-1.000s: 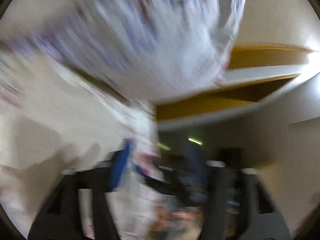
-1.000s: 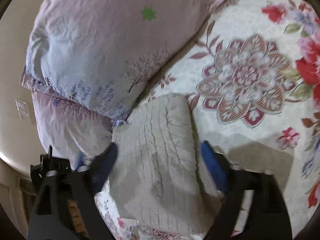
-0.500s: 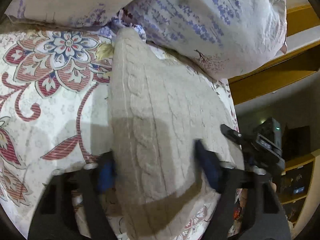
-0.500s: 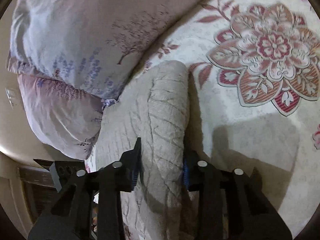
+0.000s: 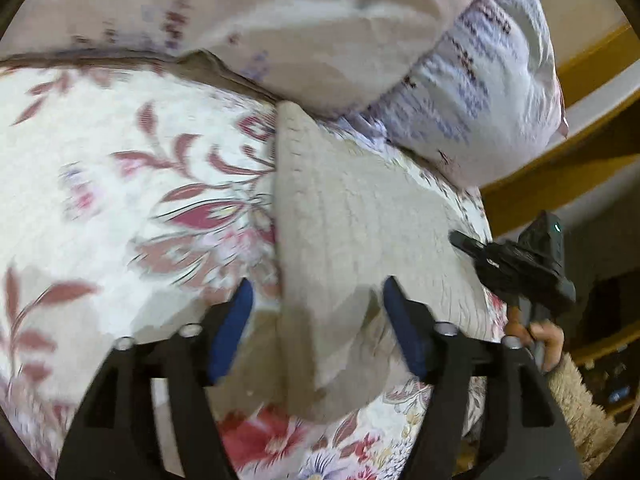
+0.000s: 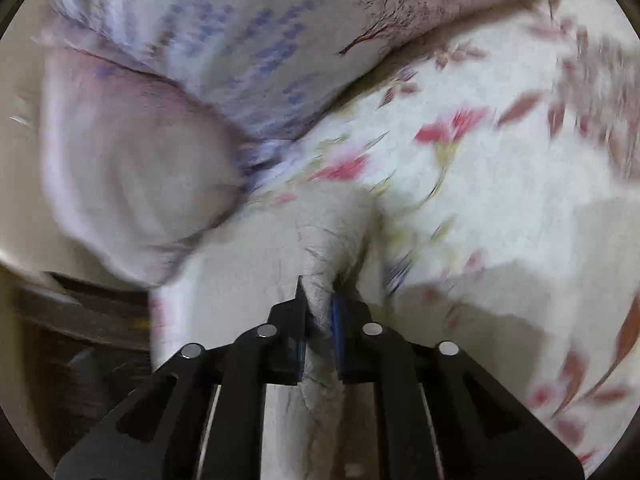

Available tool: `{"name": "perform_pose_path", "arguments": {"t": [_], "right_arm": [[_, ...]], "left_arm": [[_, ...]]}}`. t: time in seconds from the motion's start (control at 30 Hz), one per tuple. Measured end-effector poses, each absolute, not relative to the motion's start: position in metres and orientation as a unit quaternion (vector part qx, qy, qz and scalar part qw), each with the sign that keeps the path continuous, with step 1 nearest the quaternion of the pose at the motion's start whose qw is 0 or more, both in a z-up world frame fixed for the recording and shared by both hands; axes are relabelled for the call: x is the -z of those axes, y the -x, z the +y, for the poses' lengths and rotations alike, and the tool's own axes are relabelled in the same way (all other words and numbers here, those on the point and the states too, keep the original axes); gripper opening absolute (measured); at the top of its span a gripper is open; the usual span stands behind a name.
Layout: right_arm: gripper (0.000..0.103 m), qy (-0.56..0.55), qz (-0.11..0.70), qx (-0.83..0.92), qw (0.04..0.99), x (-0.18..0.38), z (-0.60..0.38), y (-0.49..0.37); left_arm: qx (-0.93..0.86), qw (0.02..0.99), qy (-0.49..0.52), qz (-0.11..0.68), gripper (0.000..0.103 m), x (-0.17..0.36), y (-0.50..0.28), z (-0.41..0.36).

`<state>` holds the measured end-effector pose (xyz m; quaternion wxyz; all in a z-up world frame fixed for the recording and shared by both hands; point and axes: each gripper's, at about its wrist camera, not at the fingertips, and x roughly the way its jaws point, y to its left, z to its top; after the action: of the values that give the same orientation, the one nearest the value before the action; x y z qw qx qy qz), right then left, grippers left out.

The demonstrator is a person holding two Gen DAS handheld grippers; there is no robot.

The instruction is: Fold small clothes

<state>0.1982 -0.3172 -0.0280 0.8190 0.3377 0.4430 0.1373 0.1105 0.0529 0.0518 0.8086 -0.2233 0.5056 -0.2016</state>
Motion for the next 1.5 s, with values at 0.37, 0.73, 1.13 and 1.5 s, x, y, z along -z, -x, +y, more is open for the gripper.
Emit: {"name": "perform_pose_path", "arguments": {"t": [0.37, 0.73, 1.13, 1.5], "right_arm": [[0.090, -0.271, 0.383, -0.045, 0.882, 0.005, -0.324, -0.126], [0.102, -0.114, 0.440, -0.025, 0.890, 0.063, -0.257, -0.039], [0.102, -0.033, 0.433, 0.000, 0.901, 0.073, -0.236, -0.037], [0.102, -0.045, 0.442, 0.019, 0.896, 0.073, -0.235, -0.036]], "left_arm": [[0.127, 0.863, 0.078, 0.482, 0.101, -0.060, -0.041, 0.029], [0.070, 0.838, 0.008, 0.541, 0.101, -0.018, -0.028, -0.021], [0.026, 0.816, -0.020, 0.577, 0.101, -0.013, -0.031, -0.031], [0.026, 0.814, -0.019, 0.579, 0.101, -0.013, -0.028, -0.030]]}}
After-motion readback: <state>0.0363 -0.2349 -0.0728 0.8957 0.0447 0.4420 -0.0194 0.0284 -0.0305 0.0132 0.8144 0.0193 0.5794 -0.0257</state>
